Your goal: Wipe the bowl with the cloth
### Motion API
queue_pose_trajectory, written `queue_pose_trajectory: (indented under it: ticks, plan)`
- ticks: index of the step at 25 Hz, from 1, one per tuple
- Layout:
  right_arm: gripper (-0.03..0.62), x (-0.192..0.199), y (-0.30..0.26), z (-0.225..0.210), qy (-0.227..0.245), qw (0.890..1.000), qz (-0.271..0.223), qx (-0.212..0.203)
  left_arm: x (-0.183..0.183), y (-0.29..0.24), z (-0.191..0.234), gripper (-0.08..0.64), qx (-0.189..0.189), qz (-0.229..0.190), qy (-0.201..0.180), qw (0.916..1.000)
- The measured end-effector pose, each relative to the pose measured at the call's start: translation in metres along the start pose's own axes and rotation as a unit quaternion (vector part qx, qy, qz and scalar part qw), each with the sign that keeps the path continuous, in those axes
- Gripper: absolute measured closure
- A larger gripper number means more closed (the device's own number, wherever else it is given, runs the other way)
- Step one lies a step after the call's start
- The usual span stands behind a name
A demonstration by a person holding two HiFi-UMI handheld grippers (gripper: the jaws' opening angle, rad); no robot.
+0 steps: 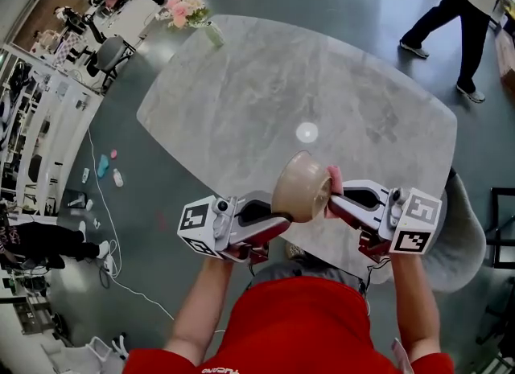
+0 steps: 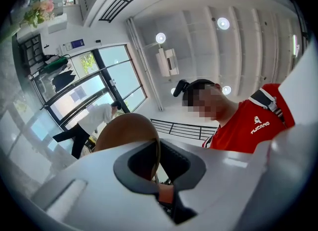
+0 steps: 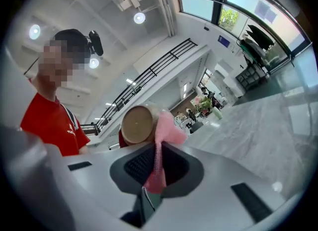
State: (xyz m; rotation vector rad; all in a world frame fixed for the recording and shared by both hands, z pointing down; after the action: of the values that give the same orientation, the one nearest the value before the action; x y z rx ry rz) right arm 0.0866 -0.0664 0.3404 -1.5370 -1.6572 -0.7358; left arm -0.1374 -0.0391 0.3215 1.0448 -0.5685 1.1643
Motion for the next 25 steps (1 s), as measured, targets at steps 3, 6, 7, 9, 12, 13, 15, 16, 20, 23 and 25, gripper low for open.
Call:
queue_pose_trajectory:
  ticks: [3,6,7,9,12,13,15,16,20,23,25]
  plan:
    - [0.571,0.008,-0.008,0.019,-0.006,1.000,0.001,-0.028,-0.003,0.002,0.002,0.545,-0.023,-0.020,0.000,0.9995]
    - [0.571,0.013,-0.012,0.029,0.002,1.000,-0.010,-0.019,0.000,0.008,-0.002,0.545,-0.034,-0.023,0.000,0.9991]
    - [0.571,0.012,-0.009,0.024,0.003,1.000,-0.015,-0.003,0.001,0.008,-0.001,0.545,-0.034,-0.023,0.000,0.9992]
    - [0.571,0.011,-0.002,0.012,-0.009,0.999,-0.030,0.021,0.003,0.006,-0.001,0.545,-0.032,-0.020,0.001,0.9993]
    - [0.571,0.013,0.003,0.013,-0.019,0.999,-0.033,0.018,0.006,0.000,-0.001,0.545,-0.041,-0.020,0.001,0.9990]
    - [0.571,0.014,0.000,0.018,-0.018,0.999,-0.027,0.012,0.007,0.000,-0.001,0.545,-0.049,-0.024,0.002,0.9985]
    - [0.571,0.016,-0.008,0.029,-0.014,1.000,-0.020,-0.001,0.007,0.001,0.001,0.545,-0.072,-0.028,0.000,0.9970]
    - [0.571,0.016,-0.013,0.034,-0.008,1.000,-0.018,-0.005,0.008,0.001,0.002,0.545,-0.086,-0.028,-0.002,0.9959]
    - [0.571,0.013,-0.018,0.037,0.038,0.998,-0.001,0.041,0.013,0.000,0.007,0.545,-0.137,-0.030,-0.008,0.9901]
    - [0.571,0.017,-0.014,0.025,0.038,0.995,0.010,0.093,0.013,-0.001,0.004,0.545,-0.146,-0.041,-0.004,0.9884]
    - [0.571,0.022,-0.015,0.021,0.028,0.994,0.017,0.102,0.014,-0.003,0.000,0.545,-0.152,-0.039,-0.006,0.9875]
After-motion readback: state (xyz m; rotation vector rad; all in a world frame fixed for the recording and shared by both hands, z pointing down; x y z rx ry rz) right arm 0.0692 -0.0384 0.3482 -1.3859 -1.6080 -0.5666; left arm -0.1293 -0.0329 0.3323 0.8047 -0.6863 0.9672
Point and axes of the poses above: the fingertips, and each gripper's own axes: y backward along the fingers, z to its left, x out of its underside, the point moved 9 cm from there along y, backward along the fingers, and after that the axes turned 10 degrees about z, right-handed, at the moved point
